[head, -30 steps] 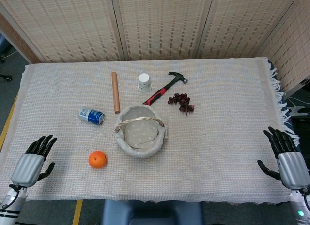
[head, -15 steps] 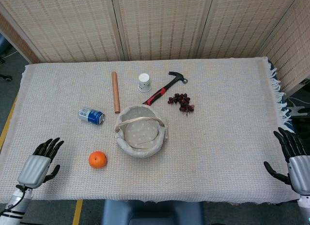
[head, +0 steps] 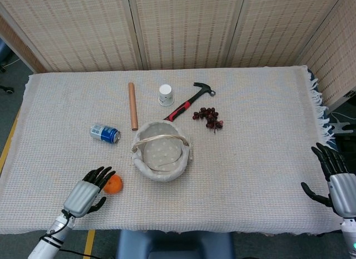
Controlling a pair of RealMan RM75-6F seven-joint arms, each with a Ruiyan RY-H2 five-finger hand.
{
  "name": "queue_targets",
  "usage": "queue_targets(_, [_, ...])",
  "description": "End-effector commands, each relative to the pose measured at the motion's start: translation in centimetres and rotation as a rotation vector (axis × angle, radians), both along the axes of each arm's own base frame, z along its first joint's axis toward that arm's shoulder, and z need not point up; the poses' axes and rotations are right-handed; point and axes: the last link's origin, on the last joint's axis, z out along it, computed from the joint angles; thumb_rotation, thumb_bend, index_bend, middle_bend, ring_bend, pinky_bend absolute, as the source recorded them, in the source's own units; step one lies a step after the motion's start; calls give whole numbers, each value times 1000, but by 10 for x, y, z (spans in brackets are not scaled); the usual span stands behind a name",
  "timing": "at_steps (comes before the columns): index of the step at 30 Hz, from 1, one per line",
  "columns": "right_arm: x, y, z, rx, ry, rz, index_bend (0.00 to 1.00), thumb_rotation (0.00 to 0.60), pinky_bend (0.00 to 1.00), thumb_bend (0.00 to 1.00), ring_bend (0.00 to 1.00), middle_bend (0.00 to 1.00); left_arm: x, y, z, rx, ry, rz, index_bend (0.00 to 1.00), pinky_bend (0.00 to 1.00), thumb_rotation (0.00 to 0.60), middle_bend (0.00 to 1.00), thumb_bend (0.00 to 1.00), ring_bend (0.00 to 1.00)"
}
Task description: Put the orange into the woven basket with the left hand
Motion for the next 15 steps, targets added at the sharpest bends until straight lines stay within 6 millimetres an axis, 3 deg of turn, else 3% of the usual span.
queue_targets(1, [0,-1,0,6,0,-2,0,600,61,160,0,0,4,6,-9,-12,12,1,0,128,600,0,404,0])
queue_targets(15, [0,-2,-5,46,16,-7,0,600,61,160,0,0,-3,15,-35,-19,39,27,0,129,600,0,404,0])
